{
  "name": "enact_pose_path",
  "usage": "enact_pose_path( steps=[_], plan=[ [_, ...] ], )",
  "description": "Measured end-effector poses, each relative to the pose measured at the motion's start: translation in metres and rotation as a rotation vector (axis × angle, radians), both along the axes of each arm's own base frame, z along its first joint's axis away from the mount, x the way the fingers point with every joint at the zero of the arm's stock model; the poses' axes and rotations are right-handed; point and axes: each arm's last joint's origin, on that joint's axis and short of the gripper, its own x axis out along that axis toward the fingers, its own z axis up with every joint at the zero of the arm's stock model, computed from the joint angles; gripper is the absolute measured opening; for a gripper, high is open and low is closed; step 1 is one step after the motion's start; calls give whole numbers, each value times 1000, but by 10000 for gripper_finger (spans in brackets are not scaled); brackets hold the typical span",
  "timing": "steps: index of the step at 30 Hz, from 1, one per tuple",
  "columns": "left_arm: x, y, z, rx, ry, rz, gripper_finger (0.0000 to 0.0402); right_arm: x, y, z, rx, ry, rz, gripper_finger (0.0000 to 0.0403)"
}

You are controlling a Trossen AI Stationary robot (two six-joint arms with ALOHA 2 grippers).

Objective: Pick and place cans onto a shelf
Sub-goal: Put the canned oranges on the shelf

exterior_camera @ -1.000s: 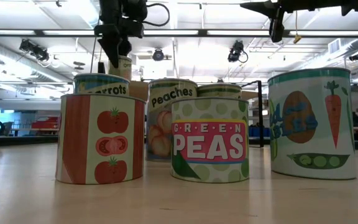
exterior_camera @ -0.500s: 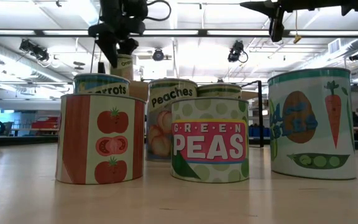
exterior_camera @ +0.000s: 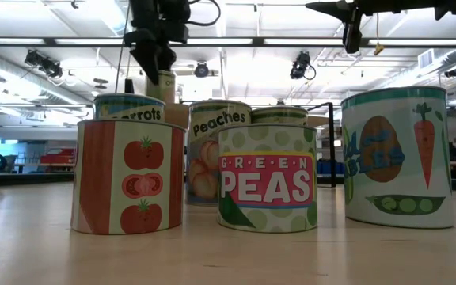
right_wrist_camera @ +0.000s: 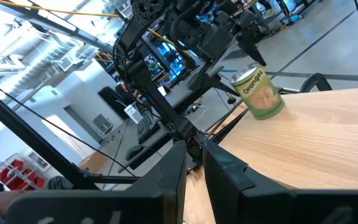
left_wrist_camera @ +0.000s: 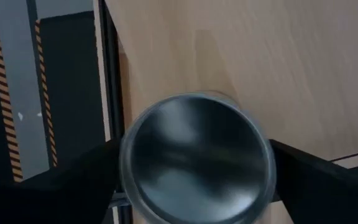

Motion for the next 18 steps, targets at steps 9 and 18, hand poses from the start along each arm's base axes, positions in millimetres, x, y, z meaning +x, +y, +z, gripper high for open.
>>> enact_pose_path(
  steps=[9, 18],
  plan=[
    [6, -10, 0, 41, 24, 25, 394, 0, 0, 0, -1, 1, 0, 62],
    [9, -16, 4, 47, -23, 80, 394, 0, 0, 0, 1, 0, 0, 62]
  ],
)
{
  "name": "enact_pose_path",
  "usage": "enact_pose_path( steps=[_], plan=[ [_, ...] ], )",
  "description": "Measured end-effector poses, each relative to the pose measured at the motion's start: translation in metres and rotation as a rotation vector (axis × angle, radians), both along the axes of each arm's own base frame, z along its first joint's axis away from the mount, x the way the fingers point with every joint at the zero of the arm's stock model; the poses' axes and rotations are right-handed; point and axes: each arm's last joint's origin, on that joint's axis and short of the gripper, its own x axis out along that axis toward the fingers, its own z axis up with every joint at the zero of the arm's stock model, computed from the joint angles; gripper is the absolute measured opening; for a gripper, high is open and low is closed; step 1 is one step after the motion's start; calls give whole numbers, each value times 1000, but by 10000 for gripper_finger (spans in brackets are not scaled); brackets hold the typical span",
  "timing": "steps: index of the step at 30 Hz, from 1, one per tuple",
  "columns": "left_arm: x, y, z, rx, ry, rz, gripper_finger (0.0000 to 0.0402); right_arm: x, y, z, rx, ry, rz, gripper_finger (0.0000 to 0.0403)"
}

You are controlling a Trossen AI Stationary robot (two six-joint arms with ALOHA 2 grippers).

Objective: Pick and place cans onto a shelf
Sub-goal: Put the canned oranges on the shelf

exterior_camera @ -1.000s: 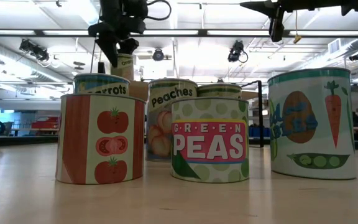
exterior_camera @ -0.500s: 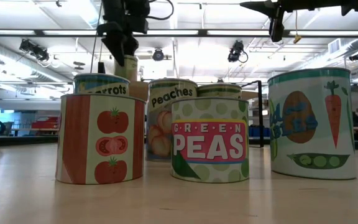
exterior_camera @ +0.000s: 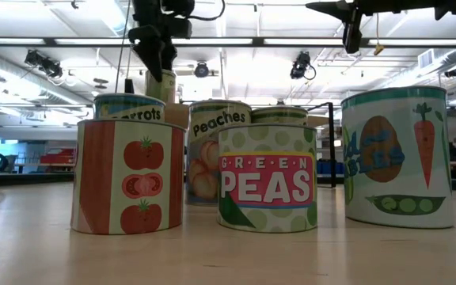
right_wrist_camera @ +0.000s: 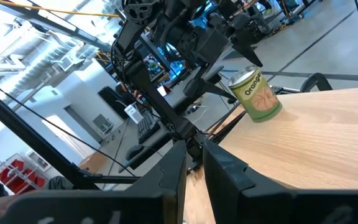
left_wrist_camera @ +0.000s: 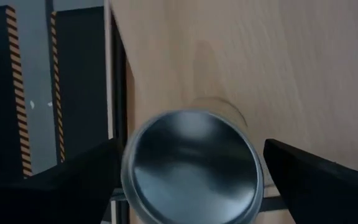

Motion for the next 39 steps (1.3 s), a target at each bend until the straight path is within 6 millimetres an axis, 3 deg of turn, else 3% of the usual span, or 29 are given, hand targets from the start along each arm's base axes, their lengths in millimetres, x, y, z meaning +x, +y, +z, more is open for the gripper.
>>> enact_pose_path(
  steps=[13, 21, 25, 31, 35, 39],
  plan=[
    [-7, -1, 25, 67, -216, 128, 393, 0, 1, 0, 4, 0, 6, 62],
    [-13, -3, 29, 71, -233, 273, 393, 0, 1, 0, 2, 0, 5, 62],
    [-18, -6, 41, 41, -258, 313, 393, 0, 1, 0, 1, 1, 4, 62],
    [-28, -12, 61, 16, -251, 290, 390, 0, 1, 0, -1, 1, 4, 62],
    [-35, -18, 55, -23, -129, 231, 380, 0, 1, 0, -3, 2, 4, 62],
    [-31, -28, 48, 6, -10, 42, 357, 0, 0, 0, -16, 4, 2, 62]
  ],
)
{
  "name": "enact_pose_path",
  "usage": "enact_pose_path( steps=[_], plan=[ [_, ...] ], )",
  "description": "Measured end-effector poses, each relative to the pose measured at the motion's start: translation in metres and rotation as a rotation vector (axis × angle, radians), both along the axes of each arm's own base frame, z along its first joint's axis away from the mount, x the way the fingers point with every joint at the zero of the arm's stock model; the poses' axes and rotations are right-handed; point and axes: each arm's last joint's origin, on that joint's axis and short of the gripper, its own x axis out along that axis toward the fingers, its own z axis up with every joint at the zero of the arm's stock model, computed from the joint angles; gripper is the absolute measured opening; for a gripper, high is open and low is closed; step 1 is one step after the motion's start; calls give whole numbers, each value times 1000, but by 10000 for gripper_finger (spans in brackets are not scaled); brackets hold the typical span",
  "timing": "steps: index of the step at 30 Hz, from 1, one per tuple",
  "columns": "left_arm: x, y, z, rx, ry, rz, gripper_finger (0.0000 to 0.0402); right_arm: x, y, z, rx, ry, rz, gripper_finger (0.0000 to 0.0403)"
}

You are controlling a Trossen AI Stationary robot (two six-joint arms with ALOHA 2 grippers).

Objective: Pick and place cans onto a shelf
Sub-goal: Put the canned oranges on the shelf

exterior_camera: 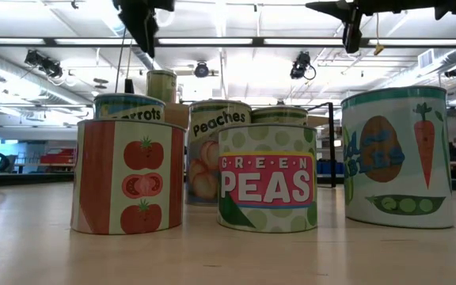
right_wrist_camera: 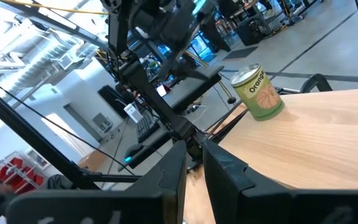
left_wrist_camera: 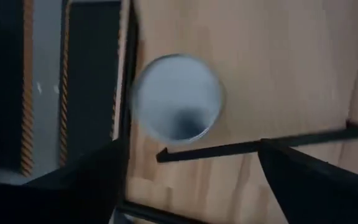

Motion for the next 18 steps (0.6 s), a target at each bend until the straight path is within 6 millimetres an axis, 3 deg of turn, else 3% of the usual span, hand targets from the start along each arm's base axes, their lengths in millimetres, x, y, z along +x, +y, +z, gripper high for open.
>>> enact_pose_path(
  steps=[8, 18],
  plan=[
    [12, -8, -10, 90, 161, -401, 301, 0, 0, 0, -13, 2, -2, 62],
    [20, 1, -20, 140, 275, -496, 244, 0, 0, 1, -39, 0, -3, 62]
  ],
)
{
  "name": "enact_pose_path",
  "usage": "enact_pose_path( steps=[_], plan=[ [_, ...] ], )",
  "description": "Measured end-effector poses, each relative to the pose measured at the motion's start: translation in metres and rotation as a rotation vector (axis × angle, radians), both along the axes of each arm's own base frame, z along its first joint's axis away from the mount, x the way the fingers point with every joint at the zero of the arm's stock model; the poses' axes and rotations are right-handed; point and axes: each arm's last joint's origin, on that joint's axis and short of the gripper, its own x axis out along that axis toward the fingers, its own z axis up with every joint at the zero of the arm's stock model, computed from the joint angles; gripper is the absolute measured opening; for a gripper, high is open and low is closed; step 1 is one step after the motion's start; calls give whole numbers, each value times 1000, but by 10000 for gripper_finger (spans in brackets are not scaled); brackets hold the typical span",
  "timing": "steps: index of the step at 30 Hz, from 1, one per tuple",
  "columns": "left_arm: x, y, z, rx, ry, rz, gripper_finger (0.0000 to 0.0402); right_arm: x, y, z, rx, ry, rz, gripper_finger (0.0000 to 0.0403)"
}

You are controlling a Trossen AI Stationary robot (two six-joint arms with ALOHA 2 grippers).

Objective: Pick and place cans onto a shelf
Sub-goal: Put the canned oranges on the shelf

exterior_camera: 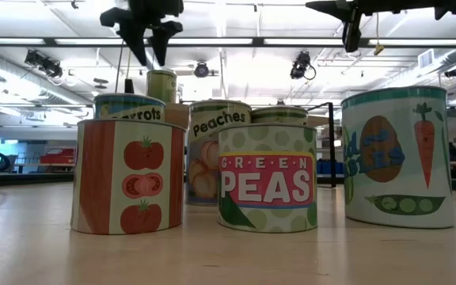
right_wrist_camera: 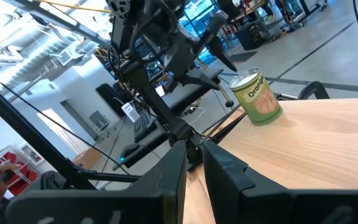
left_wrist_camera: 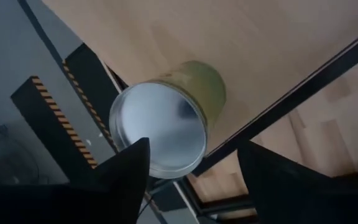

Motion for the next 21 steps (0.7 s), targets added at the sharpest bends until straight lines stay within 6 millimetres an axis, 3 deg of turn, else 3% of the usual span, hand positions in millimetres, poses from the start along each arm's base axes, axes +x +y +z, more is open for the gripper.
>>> enact_pose_path(
  steps=[12, 21],
  plan=[
    [-1, 10, -4, 30, 81, -97, 183, 0, 0, 0, 0, -1, 0, 62],
    [-3, 15, -7, -4, 77, -29, 166, 0, 0, 0, -8, 1, 0, 62]
  ],
)
